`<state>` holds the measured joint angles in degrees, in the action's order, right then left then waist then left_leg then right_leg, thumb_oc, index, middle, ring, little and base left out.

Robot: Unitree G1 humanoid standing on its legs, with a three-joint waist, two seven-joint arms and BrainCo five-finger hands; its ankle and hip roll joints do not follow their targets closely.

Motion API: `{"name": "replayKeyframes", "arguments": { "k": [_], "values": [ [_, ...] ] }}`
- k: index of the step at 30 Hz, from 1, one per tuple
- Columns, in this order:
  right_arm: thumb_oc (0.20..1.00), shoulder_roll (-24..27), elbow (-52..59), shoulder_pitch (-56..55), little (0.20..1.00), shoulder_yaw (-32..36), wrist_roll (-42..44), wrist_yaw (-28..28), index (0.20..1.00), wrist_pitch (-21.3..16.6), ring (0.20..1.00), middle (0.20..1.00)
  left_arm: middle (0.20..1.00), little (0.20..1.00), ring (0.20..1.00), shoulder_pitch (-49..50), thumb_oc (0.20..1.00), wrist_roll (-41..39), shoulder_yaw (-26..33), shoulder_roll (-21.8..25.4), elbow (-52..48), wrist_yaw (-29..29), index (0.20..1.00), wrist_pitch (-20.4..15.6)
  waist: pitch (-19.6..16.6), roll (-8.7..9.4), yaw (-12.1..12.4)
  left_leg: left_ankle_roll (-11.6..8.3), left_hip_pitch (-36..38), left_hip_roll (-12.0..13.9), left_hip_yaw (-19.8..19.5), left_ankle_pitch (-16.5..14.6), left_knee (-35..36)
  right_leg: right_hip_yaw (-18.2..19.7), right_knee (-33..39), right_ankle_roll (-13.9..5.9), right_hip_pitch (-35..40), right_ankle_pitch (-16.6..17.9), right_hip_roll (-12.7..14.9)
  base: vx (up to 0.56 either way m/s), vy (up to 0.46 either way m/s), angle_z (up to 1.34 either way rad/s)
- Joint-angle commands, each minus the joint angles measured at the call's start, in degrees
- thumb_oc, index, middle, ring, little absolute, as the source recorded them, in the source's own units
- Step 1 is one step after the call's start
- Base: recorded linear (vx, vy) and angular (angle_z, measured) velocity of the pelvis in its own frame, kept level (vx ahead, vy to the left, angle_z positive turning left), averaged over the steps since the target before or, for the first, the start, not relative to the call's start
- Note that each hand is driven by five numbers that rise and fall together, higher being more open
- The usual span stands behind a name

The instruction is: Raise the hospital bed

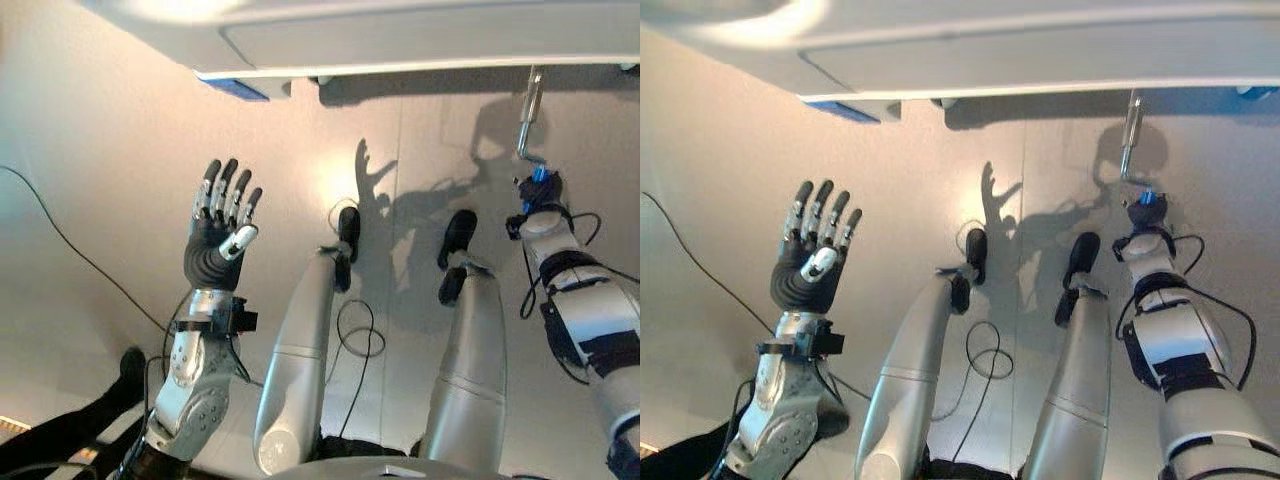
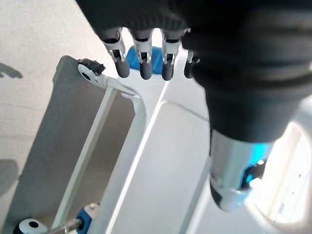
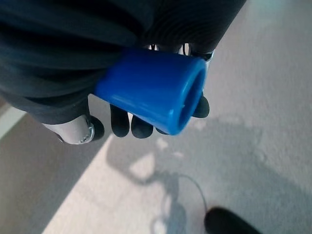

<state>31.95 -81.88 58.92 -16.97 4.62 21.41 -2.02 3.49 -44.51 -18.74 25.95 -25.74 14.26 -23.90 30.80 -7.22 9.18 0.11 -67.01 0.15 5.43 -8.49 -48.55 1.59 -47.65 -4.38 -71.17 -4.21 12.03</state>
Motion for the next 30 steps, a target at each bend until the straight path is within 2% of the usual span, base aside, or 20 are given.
{"name": "replayKeyframes", "arguments": {
  "k": [1,2,3,4,9,10,11,17,20,23,24,27,30],
  "values": [
    [0.200,-2.2,-2.0,-3.6,0.200,-4.1,-1.4,-2.0,0.200,2.7,0.200,0.200,1.000,1.000,1.000,-1.2,1.000,1.8,0.3,-2.9,-4.4,0.6,1.000,-1.9,-1.0,-6.35,0.3,-4.51,-3.8,-0.6,-2.6,11.6,9.5,-4.0,-4.6,-0.70,-3.0,2.3,-1.3,-0.01,0.004,-0.03],
    [0.200,-3.2,-2.0,-3.4,0.200,-4.7,-2.4,-2.3,0.200,3.0,0.200,0.200,1.000,1.000,1.000,-1.2,1.000,1.9,0.3,-2.8,-4.5,0.8,1.000,-1.9,-1.0,-6.63,0.4,-4.62,-4.1,-0.7,-2.6,11.3,9.0,-4.0,-5.1,-0.69,-3.1,1.9,-1.2,-0.05,0.005,-0.01],
    [0.200,-3.4,-1.8,-2.1,0.200,-5.1,-2.9,-2.3,0.200,3.1,0.200,0.200,1.000,1.000,1.000,-1.9,1.000,1.9,0.8,-2.8,-4.7,0.8,1.000,-1.9,-1.0,-6.88,0.6,-4.29,-6.0,-0.6,-2.5,13.1,9.6,-4.5,-4.3,-0.28,-4.8,3.7,-1.1,0.00,0.000,0.00],
    [0.200,-3.6,-2.0,-2.9,0.200,-5.1,-2.9,-2.3,0.200,3.1,0.200,0.200,1.000,1.000,1.000,-1.2,1.000,1.9,0.3,-2.7,-4.6,0.8,1.000,-1.9,-1.0,-6.81,0.5,-4.69,-4.4,-0.8,-2.6,11.2,8.7,-4.0,-5.2,-0.69,-3.4,2.0,-1.0,0.00,0.000,0.00],
    [0.200,-5.2,-1.3,-1.3,0.200,-7.4,-7.0,-2.6,0.200,3.8,0.200,0.200,1.000,1.000,1.000,-1.2,1.000,2.1,0.9,-2.6,-4.7,1.3,1.000,-1.9,-1.0,-7.52,0.9,-4.76,-6.1,-0.8,-2.4,11.7,8.5,-4.2,-5.7,-0.49,-5.0,2.1,-1.0,0.00,0.007,0.03],
    [0.200,-6.1,-0.4,-1.8,0.200,-8.2,-7.9,-2.6,0.200,3.6,0.200,0.200,1.000,1.000,1.000,-0.8,1.000,2.2,0.9,-2.5,-4.6,1.5,1.000,-2.0,-1.0,-7.63,0.9,-4.87,-6.1,-0.8,-2.3,11.1,7.9,-3.9,-6.3,-0.54,-4.9,1.4,-1.0,0.00,0.000,0.00],
    [0.200,-6.4,0.0,-1.3,0.200,-8.5,-8.2,-2.8,0.200,3.5,0.200,0.200,1.000,1.000,1.000,-1.4,1.000,2.2,1.4,-2.7,-4.6,1.6,1.000,-2.0,-1.0,-7.63,0.9,-4.78,-6.8,-0.8,-2.3,11.8,8.2,-4.0,-6.0,-0.41,-5.7,2.1,-1.1,0.00,0.000,0.00],
    [0.200,-10.6,4.1,-2.2,0.200,-11.0,-9.2,-3.7,0.200,2.1,0.200,0.200,1.000,1.000,1.000,-1.4,1.000,2.1,1.7,-3.3,-4.2,1.8,1.000,-1.9,-1.0,-6.82,0.3,-4.76,-6.9,-1.0,-1.8,11.0,7.4,-3.6,-6.9,-0.43,-5.9,1.6,-1.1,0.00,0.000,0.00],
    [0.200,-15.1,7.4,-2.6,0.200,-13.5,-9.4,-5.3,0.200,0.9,0.200,0.200,1.000,1.000,1.000,-1.5,1.000,1.5,1.9,-3.5,-3.8,1.8,1.000,-2.0,-1.0,-6.16,0.0,-4.75,-7.2,-1.0,-1.6,11.1,6.9,-3.5,-7.1,-0.39,-6.1,1.8,-1.4,0.00,0.002,-0.01],
    [0.200,-17.1,8.9,-2.9,0.200,-14.8,-10.3,-5.7,0.200,0.7,0.200,0.200,1.000,1.000,1.000,-1.5,1.000,1.1,2.1,-3.5,-3.5,1.9,1.000,-2.0,-1.0,-5.99,-0.3,-4.80,-7.4,-1.0,-1.5,11.1,6.6,-3.3,-7.1,-0.28,-6.1,1.8,-1.3,0.00,0.003,-0.01],
    [0.200,-19.4,11.5,-3.6,0.200,-16.2,-10.5,-6.3,0.200,0.0,0.200,0.200,1.000,1.000,1.000,-1.3,1.000,0.8,2.5,-3.5,-3.4,2.1,1.000,-2.1,-1.0,-5.85,-0.5,-4.91,-7.5,-1.0,-1.5,11.2,6.5,-3.3,-7.0,-0.18,-6.2,1.8,-1.2,0.00,0.000,0.00],
    [0.200,-21.2,15.8,-5.2,0.200,-16.7,-9.0,-6.7,0.200,-0.9,0.200,0.200,1.000,1.000,1.000,-0.5,1.000,0.5,3.1,-3.4,-3.5,2.2,1.000,-2.0,-1.0,-5.39,-1.0,-4.95,-7.4,-0.8,-1.5,11.3,6.6,-3.3,-7.0,-0.13,-6.2,1.9,-1.2,0.00,0.000,0.00],
    [0.200,-21.5,31.3,-10.0,0.200,-19.6,-6.2,-8.7,0.200,-3.3,0.200,0.200,1.000,1.000,1.000,0.6,1.000,-0.1,4.6,-3.1,-3.3,2.3,1.000,-1.9,-1.0,-3.71,-2.0,-4.99,-7.4,-0.7,-1.4,11.6,6.8,-3.2,-6.8,-0.23,-6.2,2.3,-1.3,0.00,0.000,-0.01]
  ]
}}
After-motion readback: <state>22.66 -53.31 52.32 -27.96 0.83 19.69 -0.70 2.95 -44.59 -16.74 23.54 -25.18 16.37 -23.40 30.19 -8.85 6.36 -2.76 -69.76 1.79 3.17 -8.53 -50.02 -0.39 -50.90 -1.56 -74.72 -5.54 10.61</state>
